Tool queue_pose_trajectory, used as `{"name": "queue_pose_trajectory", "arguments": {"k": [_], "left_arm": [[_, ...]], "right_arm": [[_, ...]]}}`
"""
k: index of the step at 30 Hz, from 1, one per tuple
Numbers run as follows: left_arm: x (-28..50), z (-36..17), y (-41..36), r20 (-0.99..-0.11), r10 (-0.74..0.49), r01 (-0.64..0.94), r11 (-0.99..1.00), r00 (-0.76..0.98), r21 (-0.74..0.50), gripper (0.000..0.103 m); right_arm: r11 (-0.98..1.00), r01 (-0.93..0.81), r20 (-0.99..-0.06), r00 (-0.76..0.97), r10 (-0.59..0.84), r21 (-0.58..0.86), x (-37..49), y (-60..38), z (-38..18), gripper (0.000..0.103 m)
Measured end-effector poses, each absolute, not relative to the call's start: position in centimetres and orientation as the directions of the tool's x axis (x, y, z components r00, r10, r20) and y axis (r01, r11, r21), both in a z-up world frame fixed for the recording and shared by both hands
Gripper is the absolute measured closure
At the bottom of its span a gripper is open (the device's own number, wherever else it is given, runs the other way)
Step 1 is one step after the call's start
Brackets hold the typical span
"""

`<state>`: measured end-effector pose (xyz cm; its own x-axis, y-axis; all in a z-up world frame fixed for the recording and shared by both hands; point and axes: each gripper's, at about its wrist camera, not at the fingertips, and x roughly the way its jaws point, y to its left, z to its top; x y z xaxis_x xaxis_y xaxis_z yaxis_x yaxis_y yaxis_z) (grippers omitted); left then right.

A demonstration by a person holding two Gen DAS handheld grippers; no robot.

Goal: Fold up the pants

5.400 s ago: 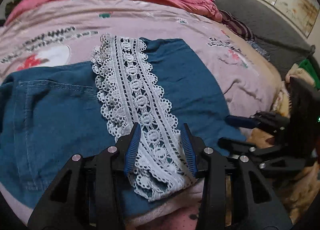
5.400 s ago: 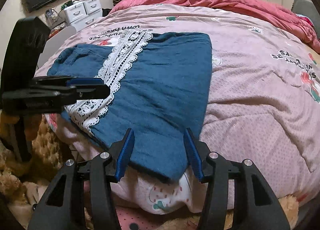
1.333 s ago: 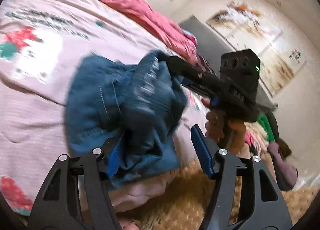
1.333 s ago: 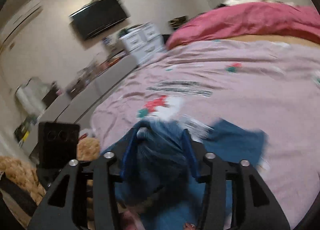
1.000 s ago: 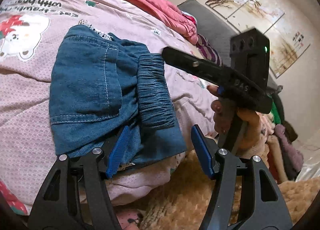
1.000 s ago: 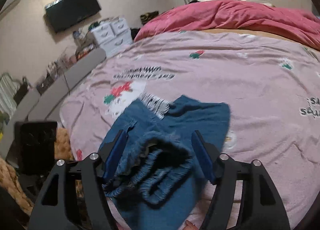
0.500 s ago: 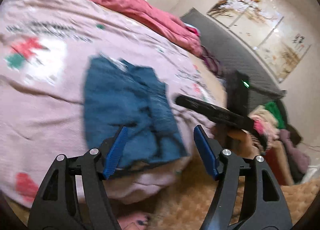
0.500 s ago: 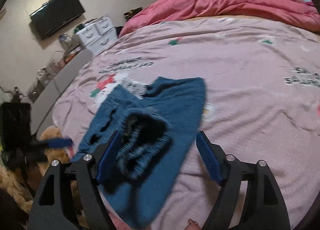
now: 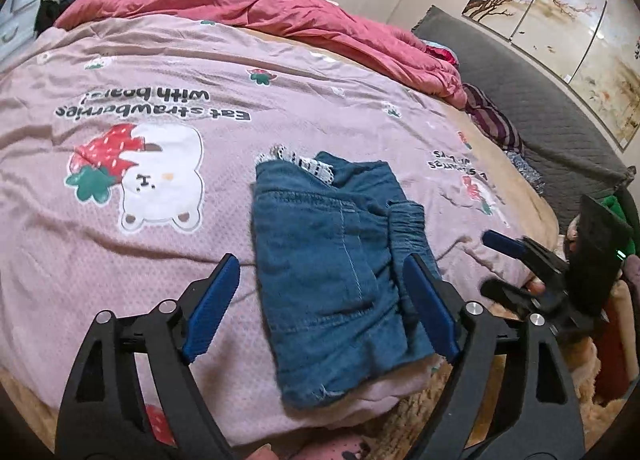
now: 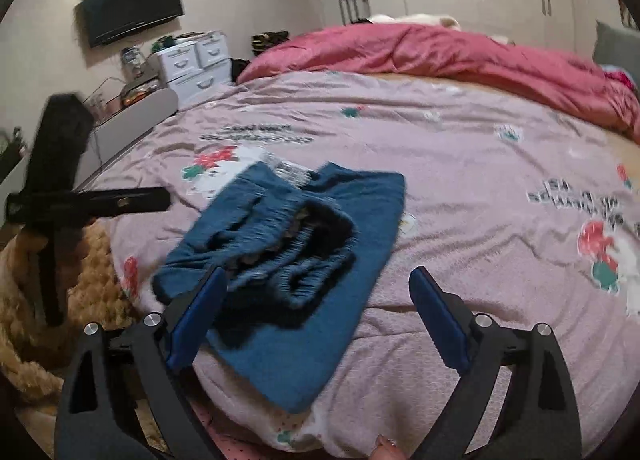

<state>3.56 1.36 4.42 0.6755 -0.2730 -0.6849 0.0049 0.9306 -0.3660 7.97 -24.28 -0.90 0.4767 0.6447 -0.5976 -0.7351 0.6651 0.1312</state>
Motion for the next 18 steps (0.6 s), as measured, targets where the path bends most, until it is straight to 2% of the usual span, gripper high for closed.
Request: {"name": "queue_pose_trajectory", "arguments": {"k": [8, 16, 17, 18], "left_arm": [[4.8, 4.2, 1.5, -0.707, -0.254, 0.014, 0.945, 0.66, -0.326, 0.024], [7.9, 2.7, 2.0, -0.758, -0.256, 0.015, 0.951, 0.601, -0.309, 0.024], [8.6, 2.5, 2.0, -0.763, -0.265, 0.021, 0.949, 0.59, -0.313, 0.026], [9.4, 2.2, 1.9, -0.769, -0.277, 0.033, 0.948, 0.576, -0.316, 0.031]], "right_arm": [[0.579, -0.811, -0.565, 0.44, 0.698, 0.084, 4.5, -21.8, 0.3, 0.011], [0.44, -0.898, -0.602, 0.354, 0.716, -0.006, 0.9, -17.7, -0.3, 0.012], [0.425, -0.905, -0.611, 0.349, 0.711, -0.022, 0.5, -17.0, -0.6, 0.012], [0.411, -0.911, -0.621, 0.339, 0.707, -0.029, 0.2, -16.5, -0.8, 0.013]]}}
